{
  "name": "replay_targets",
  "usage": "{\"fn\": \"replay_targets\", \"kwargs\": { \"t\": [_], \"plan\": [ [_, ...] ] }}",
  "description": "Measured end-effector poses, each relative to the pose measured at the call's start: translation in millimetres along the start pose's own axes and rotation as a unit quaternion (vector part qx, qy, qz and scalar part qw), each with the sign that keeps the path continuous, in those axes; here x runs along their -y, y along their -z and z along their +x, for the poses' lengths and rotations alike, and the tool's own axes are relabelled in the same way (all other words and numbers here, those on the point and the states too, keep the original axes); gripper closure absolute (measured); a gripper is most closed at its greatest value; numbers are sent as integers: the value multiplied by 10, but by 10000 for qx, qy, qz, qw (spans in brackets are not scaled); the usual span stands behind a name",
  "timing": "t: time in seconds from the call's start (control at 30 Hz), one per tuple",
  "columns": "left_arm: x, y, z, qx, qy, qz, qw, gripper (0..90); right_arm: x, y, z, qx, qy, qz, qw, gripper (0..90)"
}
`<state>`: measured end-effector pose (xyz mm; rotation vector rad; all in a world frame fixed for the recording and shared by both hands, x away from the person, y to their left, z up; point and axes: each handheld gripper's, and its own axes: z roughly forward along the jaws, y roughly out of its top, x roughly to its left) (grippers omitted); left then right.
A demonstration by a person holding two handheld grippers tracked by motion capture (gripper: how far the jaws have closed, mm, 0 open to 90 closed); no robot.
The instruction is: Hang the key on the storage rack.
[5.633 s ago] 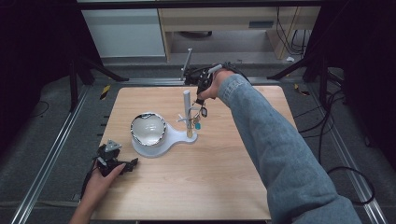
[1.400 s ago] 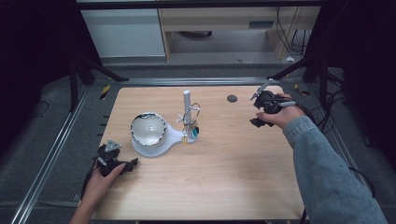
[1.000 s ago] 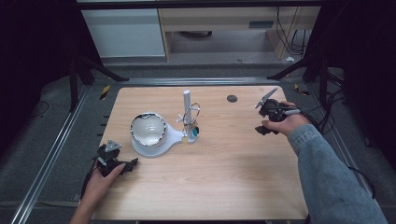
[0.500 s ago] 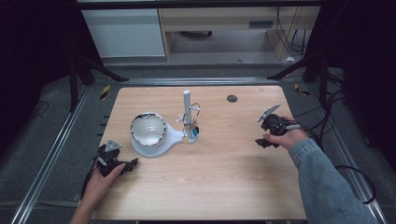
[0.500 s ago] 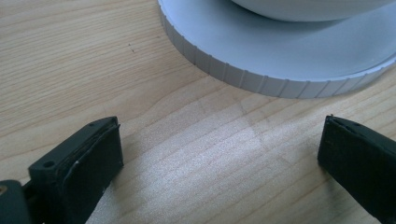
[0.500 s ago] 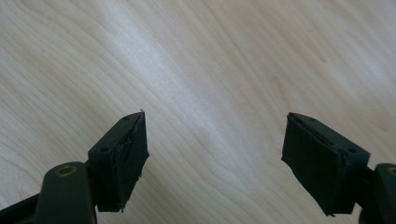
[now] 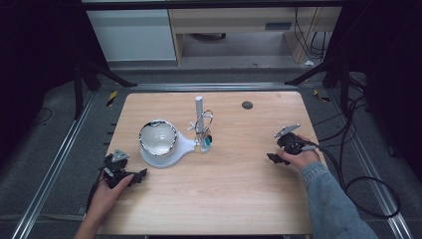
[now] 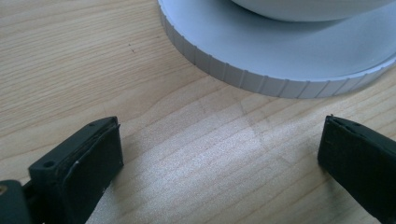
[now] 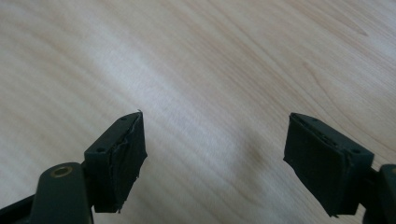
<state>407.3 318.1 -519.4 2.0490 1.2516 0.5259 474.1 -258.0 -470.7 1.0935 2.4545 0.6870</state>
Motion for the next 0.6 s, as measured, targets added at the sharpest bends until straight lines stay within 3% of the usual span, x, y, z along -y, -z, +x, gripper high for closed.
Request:
{"fn": "replay_targets", "kwargs": {
  "t": [0.03, 0.1, 0.23, 0.3, 0.37, 0.5, 0.6],
  "plan": [
    [0, 0, 0, 0, 0, 0, 10000, 0, 0, 0, 0, 0, 0, 0, 10000, 207],
    [0, 2, 2, 0, -15, 13, 10000, 0, 54, -99, -18, 58, -249, -251, 9994, 195],
    [0, 2, 2, -1, -15, 13, 10000, 0, 100, -164, -25, 33, -423, -385, 9984, 177],
    [0, 2, 2, -1, -16, 13, 10000, 0, 132, -195, -30, 51, -533, -515, 9972, 158],
    [0, 1, 2, 0, -14, 12, 10000, 0, 183, -233, -44, -32, -797, -732, 9941, 124],
    [0, 2, 2, -1, -15, 13, 10000, 0, 242, -259, -28, 72, -855, -1002, 9913, 105],
    [0, 2, 3, 0, -17, 14, 10000, 0, 242, -261, -30, 90, -864, -992, 9913, 94]
  ]
}}
